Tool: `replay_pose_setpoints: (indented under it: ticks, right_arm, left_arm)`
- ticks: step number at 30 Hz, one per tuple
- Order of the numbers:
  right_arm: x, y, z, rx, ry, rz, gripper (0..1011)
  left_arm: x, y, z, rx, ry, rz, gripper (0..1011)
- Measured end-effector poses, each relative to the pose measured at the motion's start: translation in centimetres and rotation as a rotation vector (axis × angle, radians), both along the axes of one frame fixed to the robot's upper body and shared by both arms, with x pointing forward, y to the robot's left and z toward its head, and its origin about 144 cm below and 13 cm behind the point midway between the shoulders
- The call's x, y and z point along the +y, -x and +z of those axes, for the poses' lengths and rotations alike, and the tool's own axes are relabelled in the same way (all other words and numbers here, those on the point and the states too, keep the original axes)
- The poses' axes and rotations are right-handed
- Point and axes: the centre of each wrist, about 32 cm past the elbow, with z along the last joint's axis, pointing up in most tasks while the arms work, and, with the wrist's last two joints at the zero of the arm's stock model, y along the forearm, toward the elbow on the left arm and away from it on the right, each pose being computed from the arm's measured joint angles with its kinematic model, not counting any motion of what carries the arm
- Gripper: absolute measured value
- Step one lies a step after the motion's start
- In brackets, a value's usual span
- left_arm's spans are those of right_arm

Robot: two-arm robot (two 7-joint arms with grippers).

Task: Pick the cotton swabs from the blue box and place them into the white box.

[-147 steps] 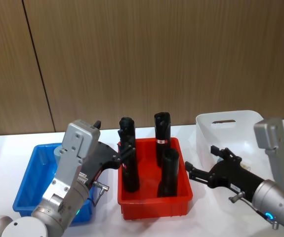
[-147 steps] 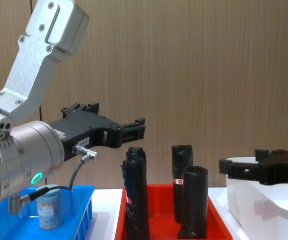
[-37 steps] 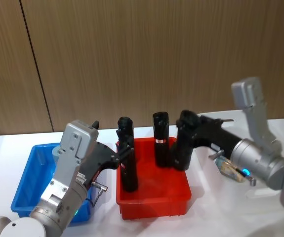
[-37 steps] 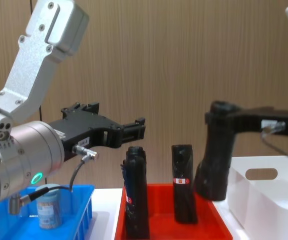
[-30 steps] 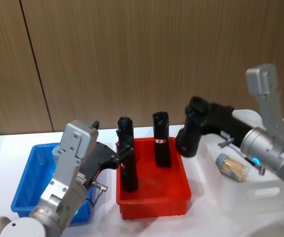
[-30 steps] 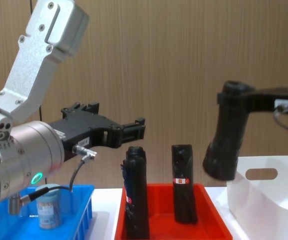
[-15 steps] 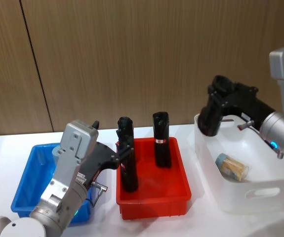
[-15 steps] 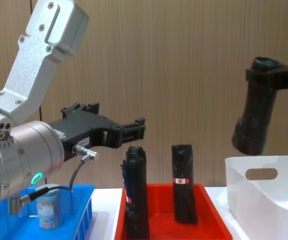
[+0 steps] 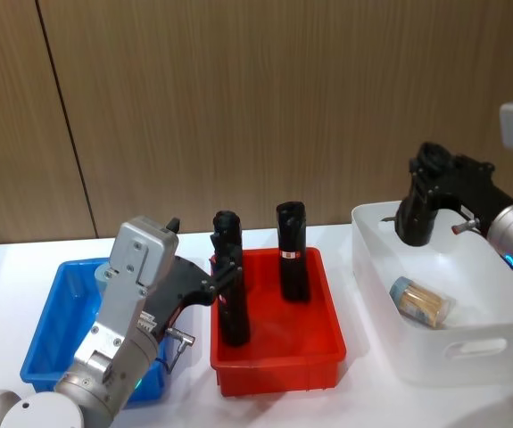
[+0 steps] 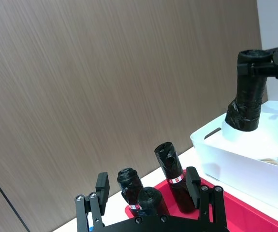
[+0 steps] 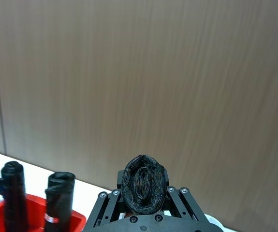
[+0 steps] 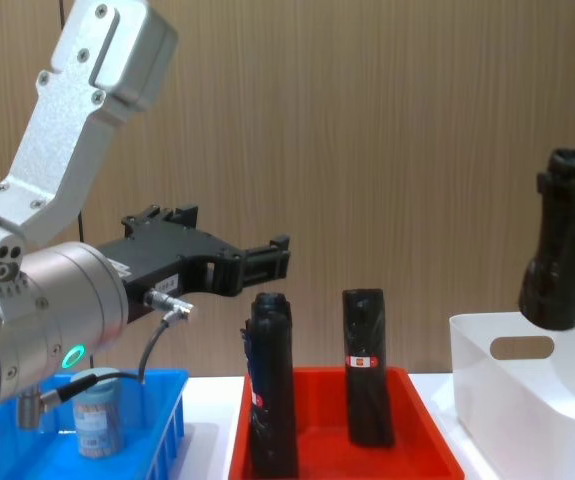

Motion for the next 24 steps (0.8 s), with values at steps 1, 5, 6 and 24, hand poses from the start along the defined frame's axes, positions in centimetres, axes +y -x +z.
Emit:
replay_pose_setpoints:
  ticks: [1,5,6,24]
  right_arm:
    - [-0.1,-0.1,-0.1,0.002,-0.001,-0.006,358]
    - [-0.5,-0.7,-0.9,0.018,-0.004,-0.029,378]
    - [-0.6,-0.8,-1.0,0.022,-0.005,-0.034,391]
    - [-1.1,-1.7,-2.6,0.048,-0.020,-0.069,931]
  left_arm:
    - [0.0,0.0,0.0,0.000,0.000,0.000,1004]
    - [0.0,0.0,0.0,0.000,0.000,0.000,1004]
    - [0.0,0.0,0.0,0.000,0.000,0.000,1004]
    - [0.0,0.0,0.0,0.000,0.000,0.000,1004]
